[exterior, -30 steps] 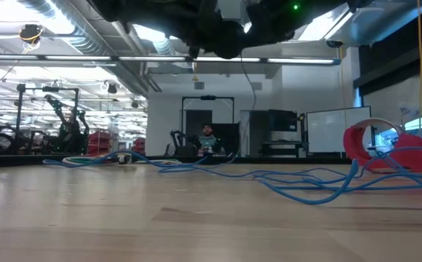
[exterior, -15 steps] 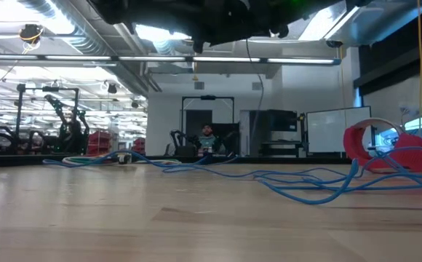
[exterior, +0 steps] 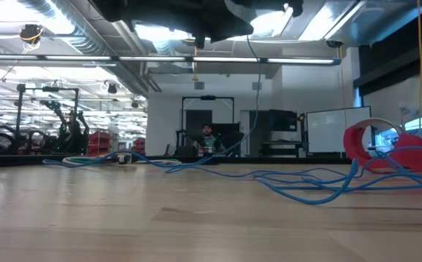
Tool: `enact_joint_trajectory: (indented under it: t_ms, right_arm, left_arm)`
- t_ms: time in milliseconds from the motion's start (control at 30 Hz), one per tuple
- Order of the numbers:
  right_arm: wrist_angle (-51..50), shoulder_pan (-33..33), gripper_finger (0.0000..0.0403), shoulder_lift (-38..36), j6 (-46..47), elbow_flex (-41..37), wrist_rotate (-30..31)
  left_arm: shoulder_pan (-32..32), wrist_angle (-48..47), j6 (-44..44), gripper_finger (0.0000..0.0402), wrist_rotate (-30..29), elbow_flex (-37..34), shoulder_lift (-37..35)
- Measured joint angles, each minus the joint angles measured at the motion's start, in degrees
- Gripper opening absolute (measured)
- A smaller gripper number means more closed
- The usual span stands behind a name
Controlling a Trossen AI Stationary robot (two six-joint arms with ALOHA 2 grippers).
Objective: Coil cords
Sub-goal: Coil the blue wire onto the spool
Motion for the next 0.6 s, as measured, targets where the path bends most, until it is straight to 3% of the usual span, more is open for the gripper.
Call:
enact_joint_trajectory:
  t_ms: [433,600]
  right_arm:
    - [-0.4,0.6,0.0019,-6.0,0.0,0.0,-0.2]
    - [-1.3,0.6,0.0019,-8.1,0.3,0.1,-2.9]
  left_arm:
    - [0.1,-0.8,1.2,0.0005,-0.5,-0.1,0.1]
    - [0.1,-1.0,2.8,0.0005,-0.4,-0.1,0.1]
